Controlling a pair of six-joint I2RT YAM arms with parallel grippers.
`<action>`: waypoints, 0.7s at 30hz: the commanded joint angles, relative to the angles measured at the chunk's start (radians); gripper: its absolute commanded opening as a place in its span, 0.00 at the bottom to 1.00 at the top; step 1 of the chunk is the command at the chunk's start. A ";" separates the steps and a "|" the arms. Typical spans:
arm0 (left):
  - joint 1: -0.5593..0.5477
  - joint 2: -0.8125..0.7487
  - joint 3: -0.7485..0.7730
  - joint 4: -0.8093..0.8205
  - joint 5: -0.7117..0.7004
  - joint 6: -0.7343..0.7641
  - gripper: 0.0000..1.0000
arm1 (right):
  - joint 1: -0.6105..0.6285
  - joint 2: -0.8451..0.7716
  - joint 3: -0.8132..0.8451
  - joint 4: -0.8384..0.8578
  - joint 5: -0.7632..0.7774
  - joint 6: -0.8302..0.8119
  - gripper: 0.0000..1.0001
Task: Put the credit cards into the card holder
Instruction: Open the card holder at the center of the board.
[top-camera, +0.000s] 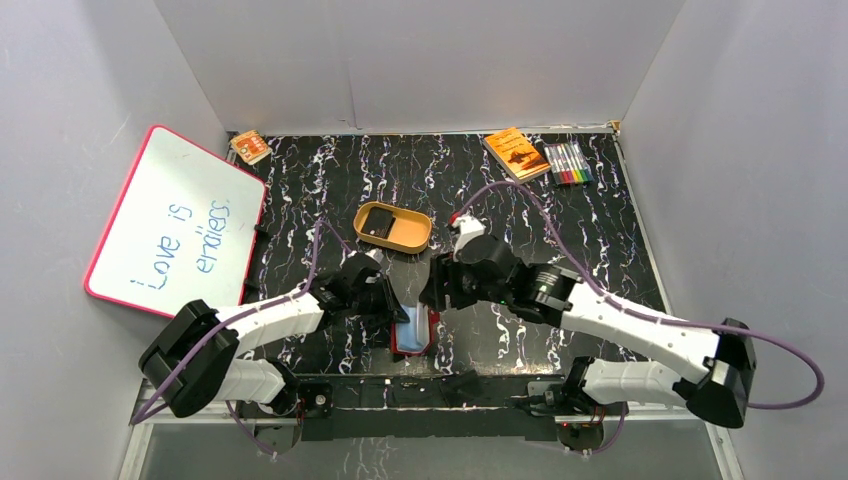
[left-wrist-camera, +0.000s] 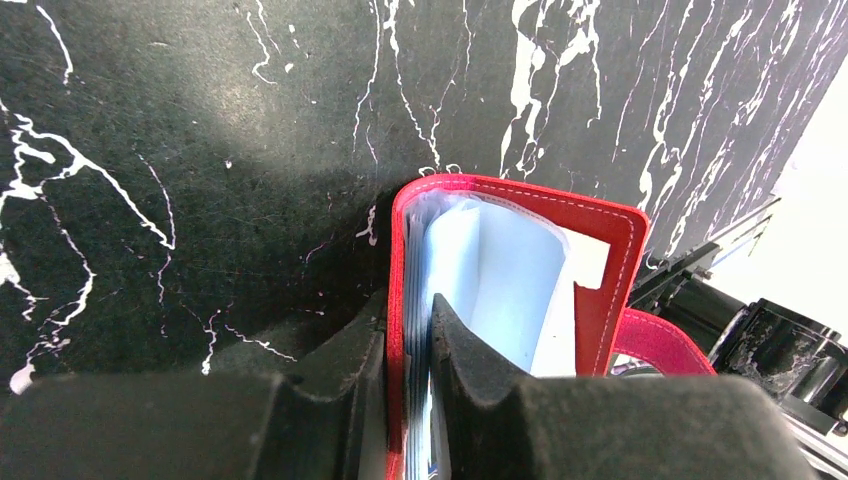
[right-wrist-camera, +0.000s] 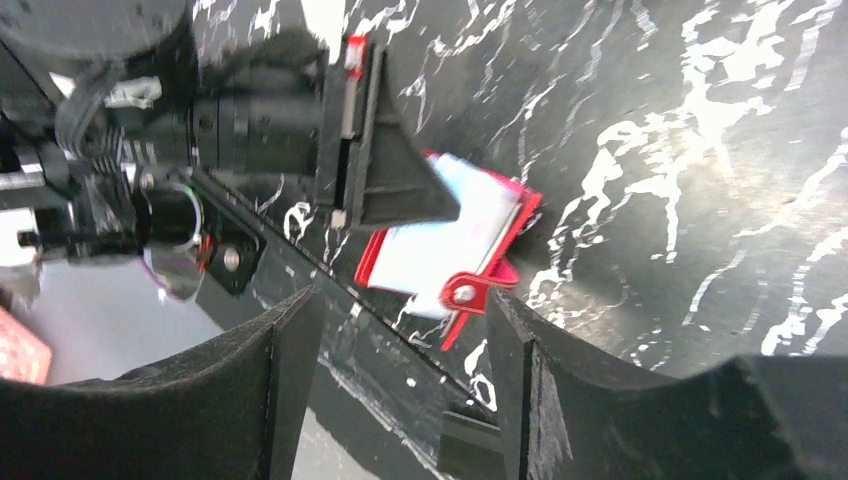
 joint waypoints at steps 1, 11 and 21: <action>0.001 -0.009 0.041 -0.067 -0.009 0.015 0.11 | 0.051 0.115 0.055 0.061 -0.091 -0.023 0.66; 0.001 -0.033 0.042 -0.069 -0.001 -0.002 0.15 | 0.054 0.272 -0.063 0.210 -0.114 0.057 0.48; 0.001 -0.060 0.041 -0.083 0.003 0.003 0.29 | 0.053 0.373 -0.068 0.036 0.032 0.098 0.39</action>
